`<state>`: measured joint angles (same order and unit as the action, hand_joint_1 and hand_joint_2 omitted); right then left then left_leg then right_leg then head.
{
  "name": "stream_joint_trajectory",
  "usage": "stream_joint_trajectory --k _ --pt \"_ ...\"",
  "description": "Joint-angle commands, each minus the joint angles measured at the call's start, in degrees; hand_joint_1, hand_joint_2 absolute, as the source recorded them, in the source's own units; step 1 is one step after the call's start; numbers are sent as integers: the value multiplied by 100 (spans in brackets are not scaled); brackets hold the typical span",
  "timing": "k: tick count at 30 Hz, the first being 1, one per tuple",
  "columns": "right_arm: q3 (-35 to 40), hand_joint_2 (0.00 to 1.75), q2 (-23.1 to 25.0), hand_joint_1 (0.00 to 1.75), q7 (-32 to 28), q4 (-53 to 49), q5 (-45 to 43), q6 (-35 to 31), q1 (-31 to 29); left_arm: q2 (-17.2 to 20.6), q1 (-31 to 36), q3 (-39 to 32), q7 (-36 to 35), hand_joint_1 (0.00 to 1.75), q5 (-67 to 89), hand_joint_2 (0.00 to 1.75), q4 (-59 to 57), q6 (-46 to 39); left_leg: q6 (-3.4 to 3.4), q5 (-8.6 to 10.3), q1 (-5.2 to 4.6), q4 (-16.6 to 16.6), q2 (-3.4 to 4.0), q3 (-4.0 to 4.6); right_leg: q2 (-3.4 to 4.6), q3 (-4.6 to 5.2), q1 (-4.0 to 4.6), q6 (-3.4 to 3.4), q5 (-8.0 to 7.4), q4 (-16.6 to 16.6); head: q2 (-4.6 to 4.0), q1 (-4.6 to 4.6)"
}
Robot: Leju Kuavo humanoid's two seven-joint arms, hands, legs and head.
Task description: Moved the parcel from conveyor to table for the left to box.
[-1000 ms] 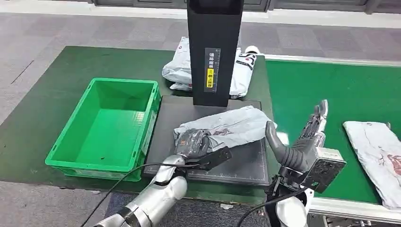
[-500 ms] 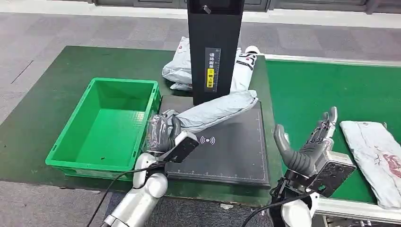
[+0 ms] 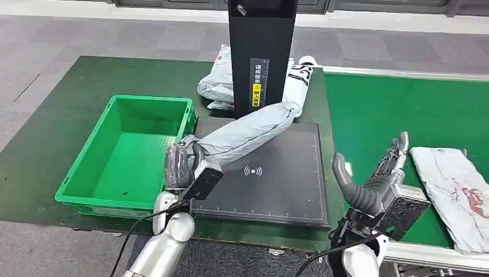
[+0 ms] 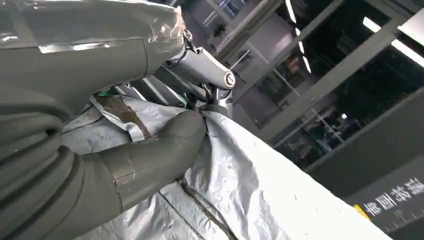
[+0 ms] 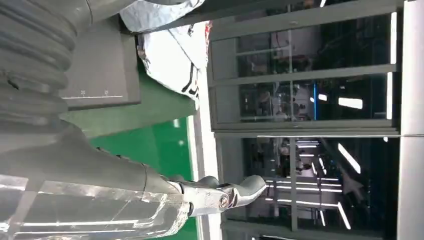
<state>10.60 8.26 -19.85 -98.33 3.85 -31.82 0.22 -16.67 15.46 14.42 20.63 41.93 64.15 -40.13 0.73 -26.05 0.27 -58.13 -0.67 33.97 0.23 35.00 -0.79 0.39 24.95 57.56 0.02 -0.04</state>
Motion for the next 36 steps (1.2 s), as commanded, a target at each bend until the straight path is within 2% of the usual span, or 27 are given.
stream_joint_trajectory --k 1,4,7,23,26,30,36 --pt "56 175 -171 0 82 326 -11 40 -21 -110 40 -1096 -197 175 955 175 462 13 -1 -2 2 12 16 -21 9 -19 4 -3 -3 -14 -2 0" --pt "82 175 -173 0 76 330 -19 27 -12 27 39 -1033 -356 175 977 175 652 13 1 -2 4 7 20 -12 14 -9 5 -4 -4 -9 -2 0" --pt "97 175 -173 0 68 351 -49 -4 -18 -75 -1 -1381 -322 175 1435 175 1071 13 0 -3 4 15 25 -25 16 -20 7 -5 -5 -19 0 0" --pt "25 175 -132 0 5 267 -93 3 239 38 202 -1497 -631 175 2434 175 1962 13 1 -4 6 12 15 -21 6 -18 8 -6 0 -13 0 0" --pt "28 175 -116 0 12 297 -93 43 239 -62 263 -1925 -819 175 2941 175 2197 13 1 -1 6 3 9 -5 5 -5 6 -3 -2 -5 -2 0" --pt "-30 175 -75 0 64 272 -59 60 219 293 452 -2283 -1245 175 3079 175 2057 13 1 -2 6 10 21 -18 12 -14 7 -6 -3 -11 0 0" --pt "-39 175 -73 0 99 284 -28 87 251 380 567 -2499 -1101 175 3026 175 2009 13 4 0 6 16 20 -24 10 -18 8 -8 -3 -15 -2 -2"
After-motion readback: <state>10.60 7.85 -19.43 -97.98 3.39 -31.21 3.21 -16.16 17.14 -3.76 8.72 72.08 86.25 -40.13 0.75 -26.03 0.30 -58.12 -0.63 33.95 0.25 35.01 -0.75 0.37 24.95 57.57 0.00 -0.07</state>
